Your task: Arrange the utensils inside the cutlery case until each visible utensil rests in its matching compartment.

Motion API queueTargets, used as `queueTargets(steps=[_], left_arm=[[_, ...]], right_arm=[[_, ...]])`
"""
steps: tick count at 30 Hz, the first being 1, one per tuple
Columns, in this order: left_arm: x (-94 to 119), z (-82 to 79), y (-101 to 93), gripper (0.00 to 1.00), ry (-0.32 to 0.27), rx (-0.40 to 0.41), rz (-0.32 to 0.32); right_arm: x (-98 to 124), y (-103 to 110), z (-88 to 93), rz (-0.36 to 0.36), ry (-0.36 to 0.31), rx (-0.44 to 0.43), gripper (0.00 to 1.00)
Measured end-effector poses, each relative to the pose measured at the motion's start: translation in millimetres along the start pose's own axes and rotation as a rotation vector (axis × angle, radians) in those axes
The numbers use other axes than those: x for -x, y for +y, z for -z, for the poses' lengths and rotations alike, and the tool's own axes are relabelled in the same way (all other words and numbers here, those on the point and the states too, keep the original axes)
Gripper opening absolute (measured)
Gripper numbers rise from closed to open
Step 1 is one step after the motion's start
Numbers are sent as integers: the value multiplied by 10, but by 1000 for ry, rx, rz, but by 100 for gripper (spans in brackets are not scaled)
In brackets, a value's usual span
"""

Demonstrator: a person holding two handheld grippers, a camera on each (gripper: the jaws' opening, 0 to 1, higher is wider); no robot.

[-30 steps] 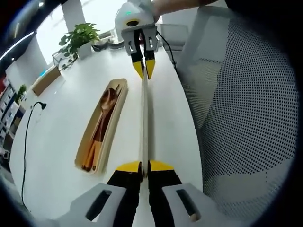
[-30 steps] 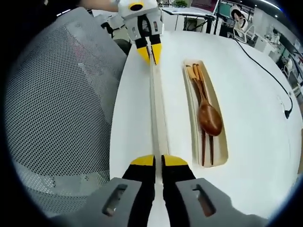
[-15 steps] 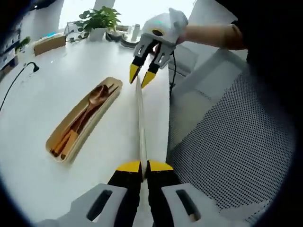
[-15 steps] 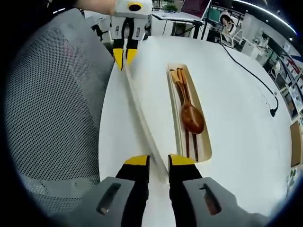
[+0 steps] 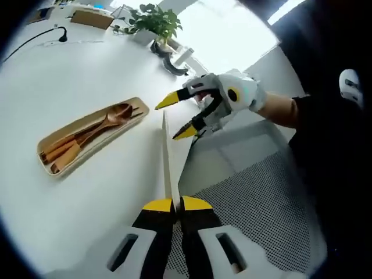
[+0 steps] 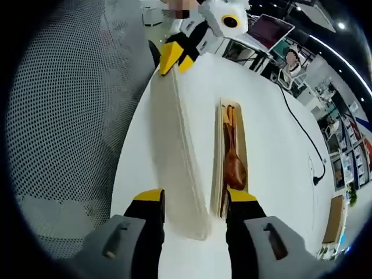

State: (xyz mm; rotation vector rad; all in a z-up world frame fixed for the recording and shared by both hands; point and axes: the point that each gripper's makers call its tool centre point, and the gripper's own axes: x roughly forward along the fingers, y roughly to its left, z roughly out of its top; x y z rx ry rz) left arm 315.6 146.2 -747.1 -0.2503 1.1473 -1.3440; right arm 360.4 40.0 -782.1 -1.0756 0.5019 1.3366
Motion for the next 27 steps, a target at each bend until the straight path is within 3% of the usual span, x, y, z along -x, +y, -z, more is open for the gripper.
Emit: queueTargets(steps=[2,7,14,17,23,27], left_arm=[[-5,-22,-13,3,-22,47,18],[12,-113,-108,3,-89,162,98],[85,-221,-126,3,-150,245,141],[120,-262,-162,3,-170,289,180],[129,-270,-202,3,-167,317,208],[151,-316,-153,3,-192,331,201]], right_arm=[[-22,37,-47,8,-1,16,52],[-63,70,-122,32,-5,94,53],[-47,-4,-119,60,10,117,51],[-40,-26,-108,71,13,120,54],[-10,-101,-106,95,30,141,40],[-6,-103,-99,82,34,92,40]])
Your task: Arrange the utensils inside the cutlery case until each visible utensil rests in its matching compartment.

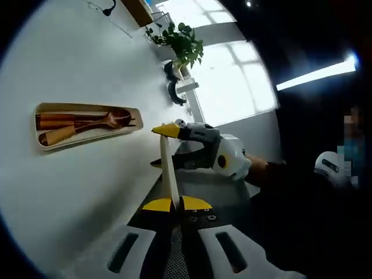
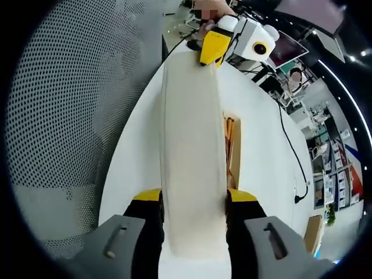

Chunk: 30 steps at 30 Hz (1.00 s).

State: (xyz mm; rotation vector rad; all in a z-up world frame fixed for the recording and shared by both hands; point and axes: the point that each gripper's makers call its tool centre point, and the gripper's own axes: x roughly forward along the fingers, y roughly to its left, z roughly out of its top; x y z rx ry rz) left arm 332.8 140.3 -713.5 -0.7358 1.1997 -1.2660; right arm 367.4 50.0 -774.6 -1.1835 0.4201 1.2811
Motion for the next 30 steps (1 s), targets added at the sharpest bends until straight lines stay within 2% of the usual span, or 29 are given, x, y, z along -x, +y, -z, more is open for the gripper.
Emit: queueTargets(steps=[2,4,6,9,14,17,21,25,30], left_arm=[[10,-70,59,3,-28,-32,-39],[32,-113,67,4,-40,-28,-44],[65,-229,142,4,-95,-62,-82],[129,-353,231,6,-141,-121,-136],[238,-583,446,11,-217,-201,-260],[243,-620,462,12,-210,-205,-270],[322,-783,581,13,-253,-240,-350],[389,-855,724,14,-256,-229,-402],[439,-905,882,14,-252,-212,-452]], right_arm=[[-16,9,29,-13,25,-42,39],[-25,-15,28,-12,21,-56,39],[-39,-54,48,-12,22,-97,39],[-51,-126,53,-5,28,-116,39],[-140,-266,89,-9,36,-211,39],[-198,-337,118,-13,44,-244,39],[-305,-410,143,-49,48,-325,39],[-394,-500,155,-63,55,-321,39],[-523,-562,189,-122,87,-316,38]])
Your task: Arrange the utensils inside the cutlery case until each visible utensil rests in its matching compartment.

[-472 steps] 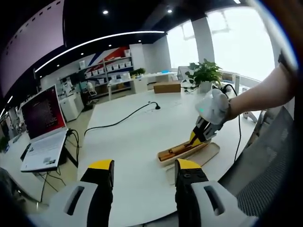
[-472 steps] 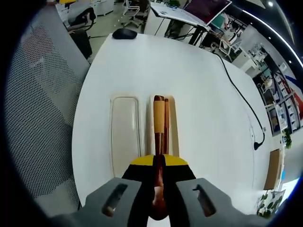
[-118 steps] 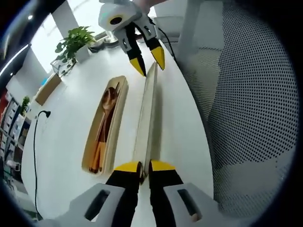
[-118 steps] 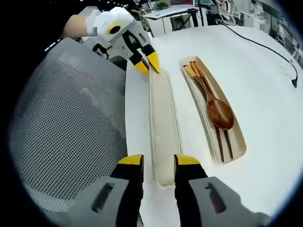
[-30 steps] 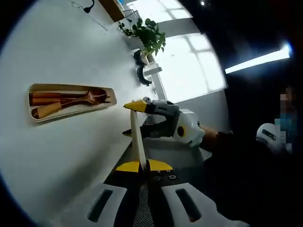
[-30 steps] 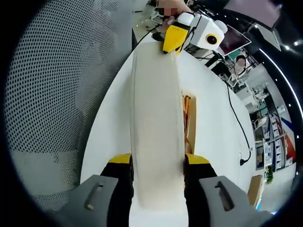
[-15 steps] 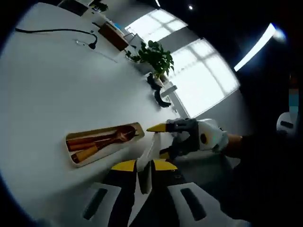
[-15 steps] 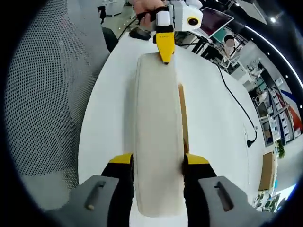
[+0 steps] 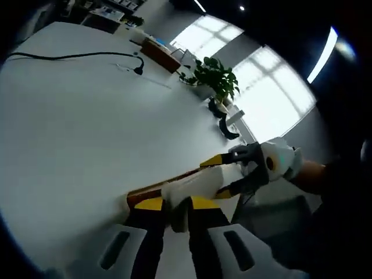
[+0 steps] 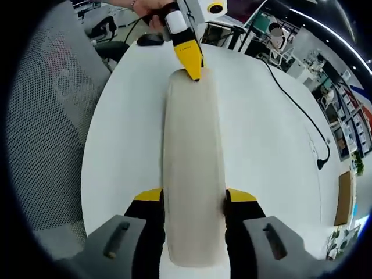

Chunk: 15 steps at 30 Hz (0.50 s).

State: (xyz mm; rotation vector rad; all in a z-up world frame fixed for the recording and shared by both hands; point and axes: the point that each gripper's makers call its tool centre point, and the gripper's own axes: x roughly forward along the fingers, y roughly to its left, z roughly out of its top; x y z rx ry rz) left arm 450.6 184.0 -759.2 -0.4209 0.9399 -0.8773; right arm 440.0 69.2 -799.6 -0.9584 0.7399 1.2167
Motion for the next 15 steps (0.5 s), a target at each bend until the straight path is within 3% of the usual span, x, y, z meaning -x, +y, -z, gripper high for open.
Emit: queueTargets(steps=[9,13,15], left_arm=[[-27,-10,242,16,46,19,-85],[-25,28,323,17,61,38,-114],[-21,56,383,18,83,-16,-159]], right_arm=[[-156,-41,-21,-137,55,-49,38],[-209,-40,-26,-159,68,-51,38],[-226,-19,-29,-173,72,-61,38]])
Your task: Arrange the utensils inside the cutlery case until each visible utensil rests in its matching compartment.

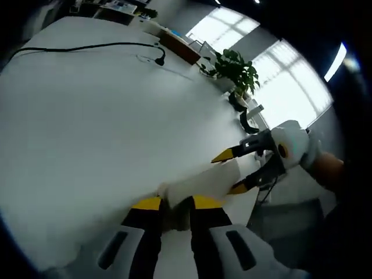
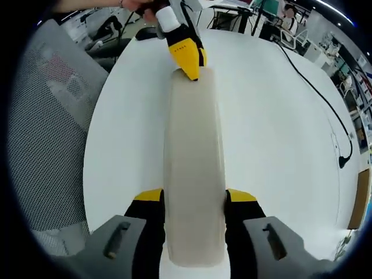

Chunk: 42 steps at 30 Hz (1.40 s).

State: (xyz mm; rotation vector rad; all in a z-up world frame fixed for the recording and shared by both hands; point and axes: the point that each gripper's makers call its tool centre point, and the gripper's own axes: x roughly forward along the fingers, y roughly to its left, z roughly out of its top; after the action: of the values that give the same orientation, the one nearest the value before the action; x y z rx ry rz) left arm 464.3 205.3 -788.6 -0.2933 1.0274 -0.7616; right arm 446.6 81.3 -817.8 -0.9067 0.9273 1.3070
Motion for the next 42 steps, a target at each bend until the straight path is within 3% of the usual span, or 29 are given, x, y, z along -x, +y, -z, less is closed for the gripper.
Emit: queueTargets(steps=[10,18,27,42], left_arm=[[-42,-12,57,19,0,-15,-38],[-16,7,66,18,10,39,-38],[-21,74,51,17,43,41,-46],[-5,146,52,17,83,51,-59]], right_arm=[[-12,0,22,-11,0,-26,38],[26,10,-7,-44,8,-32,39],[-10,70,56,-84,52,-15,39],[-34,18,84,-88,88,37,39]])
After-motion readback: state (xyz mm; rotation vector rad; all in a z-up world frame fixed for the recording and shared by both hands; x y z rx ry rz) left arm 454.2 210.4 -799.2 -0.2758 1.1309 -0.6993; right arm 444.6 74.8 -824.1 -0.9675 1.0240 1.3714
